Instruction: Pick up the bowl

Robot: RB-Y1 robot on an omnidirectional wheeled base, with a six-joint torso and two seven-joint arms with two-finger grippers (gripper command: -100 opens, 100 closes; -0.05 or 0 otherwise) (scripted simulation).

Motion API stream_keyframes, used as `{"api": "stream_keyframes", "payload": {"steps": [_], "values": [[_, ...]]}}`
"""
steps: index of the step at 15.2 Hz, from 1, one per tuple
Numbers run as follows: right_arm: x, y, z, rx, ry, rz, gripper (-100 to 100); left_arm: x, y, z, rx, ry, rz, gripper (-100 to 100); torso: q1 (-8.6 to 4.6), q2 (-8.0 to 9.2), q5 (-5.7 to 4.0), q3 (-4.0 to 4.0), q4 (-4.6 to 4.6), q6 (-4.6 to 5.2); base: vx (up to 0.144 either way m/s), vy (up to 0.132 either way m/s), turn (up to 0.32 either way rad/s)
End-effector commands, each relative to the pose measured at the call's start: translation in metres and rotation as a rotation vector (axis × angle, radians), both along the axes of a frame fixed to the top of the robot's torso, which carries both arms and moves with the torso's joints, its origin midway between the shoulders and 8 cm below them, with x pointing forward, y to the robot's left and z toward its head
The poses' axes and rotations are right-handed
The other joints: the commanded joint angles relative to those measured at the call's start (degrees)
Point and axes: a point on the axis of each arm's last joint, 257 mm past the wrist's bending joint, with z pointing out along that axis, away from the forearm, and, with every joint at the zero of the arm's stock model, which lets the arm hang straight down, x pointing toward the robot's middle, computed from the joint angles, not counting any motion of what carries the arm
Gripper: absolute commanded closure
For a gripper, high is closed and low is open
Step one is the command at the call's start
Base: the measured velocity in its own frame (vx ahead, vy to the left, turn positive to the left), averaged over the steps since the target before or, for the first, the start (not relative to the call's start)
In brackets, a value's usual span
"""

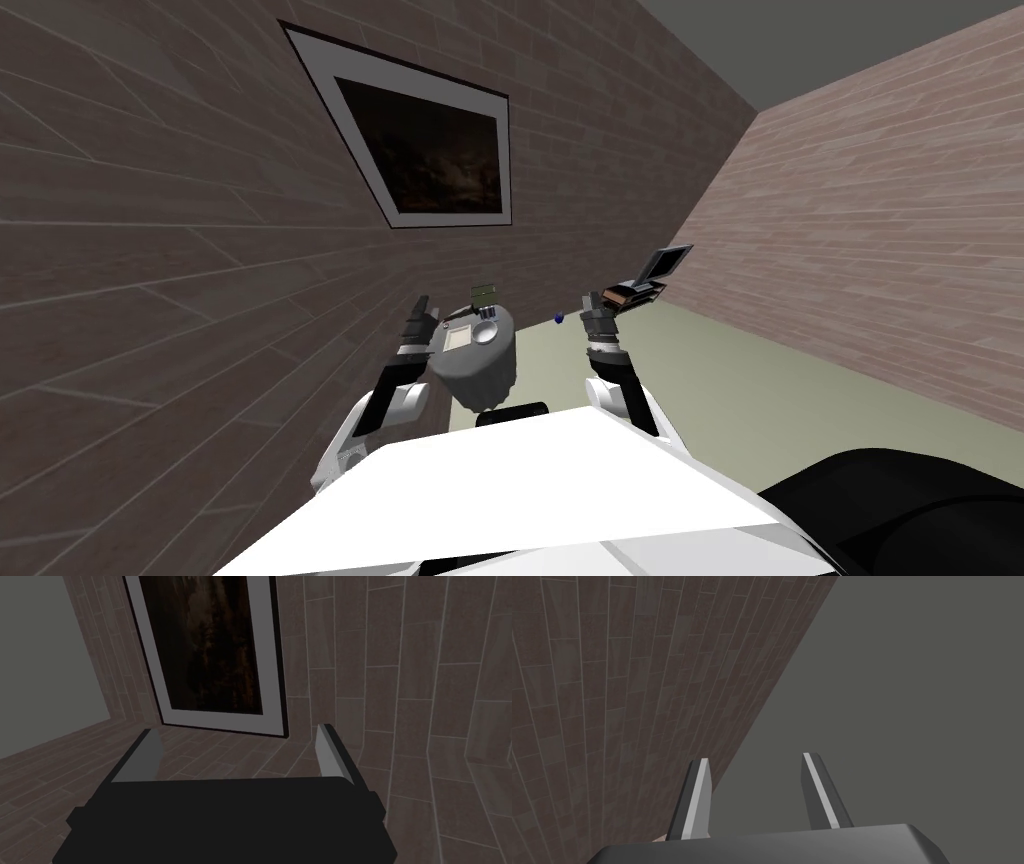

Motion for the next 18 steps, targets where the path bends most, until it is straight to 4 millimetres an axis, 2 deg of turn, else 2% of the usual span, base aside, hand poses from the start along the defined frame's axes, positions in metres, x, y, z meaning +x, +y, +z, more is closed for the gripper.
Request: {"api": "stream_keyframes", "payload": {"steps": [1,3,6,8,9,11,12,14,15,17,18], "values": [[0.000,0.000,0.000,0.000,0.000,0.000,0,0.011,0.005,-0.019,0.013,0.065,0.014,-100,0.00,0.00,0.00,0.00,0.00,0.00,-0.002,-0.006,-0.114],[0.000,0.000,0.000,0.000,0.000,0.000,0,0.014,0.006,-0.025,0.012,0.088,0.019,-100,0.00,0.01,0.00,0.01,0.00,-0.01,-0.002,-0.003,-0.059],[0.000,0.000,0.000,0.000,0.000,0.000,0,0.034,0.016,-0.055,0.030,0.185,0.041,-100,-0.01,0.01,0.00,0.01,0.00,0.00,-0.003,-0.005,-0.095],[0.000,0.000,0.000,0.000,0.000,0.000,0,0.036,0.018,-0.061,0.028,0.211,0.047,-100,-0.01,0.01,0.00,0.01,0.00,0.00,-0.002,-0.005,-0.062],[0.000,0.000,0.000,0.000,0.000,0.000,0,0.044,0.023,-0.075,0.038,0.254,0.057,-100,-0.01,0.01,0.00,0.01,0.00,-0.02,-0.002,-0.006,-0.096],[0.000,0.000,0.000,0.000,0.000,0.000,0,0.046,0.024,-0.081,0.036,0.275,0.062,-100,0.00,0.01,0.00,0.01,0.00,0.00,-0.002,-0.003,-0.066],[0.000,0.000,0.000,0.000,0.000,0.000,0,0.054,0.030,-0.096,0.045,0.324,0.074,-100,0.00,0.01,0.00,0.01,0.00,-0.02,-0.001,-0.005,-0.089],[0.000,0.000,0.000,0.000,0.000,0.000,0,0.055,0.031,-0.100,0.044,0.340,0.078,-100,-0.01,0.01,0.00,0.01,0.00,0.00,-0.002,-0.004,-0.064],[0.000,0.000,0.000,0.000,0.000,0.000,0,0.062,0.037,-0.114,0.053,0.385,0.089,-100,-0.01,0.01,0.00,0.01,0.00,-0.02,-0.002,-0.006,-0.111],[0.000,0.000,0.000,0.000,0.000,0.000,0,0.063,0.038,-0.120,0.052,0.408,0.094,-100,-0.02,0.01,0.00,0.01,0.00,0.00,-0.002,-0.003,-0.068],[0.000,0.000,0.000,0.000,0.000,0.000,0,0.070,0.044,-0.135,0.061,0.453,0.105,-100,0.00,0.01,0.00,0.01,0.00,-0.02,-0.002,-0.006,-0.090]]}}
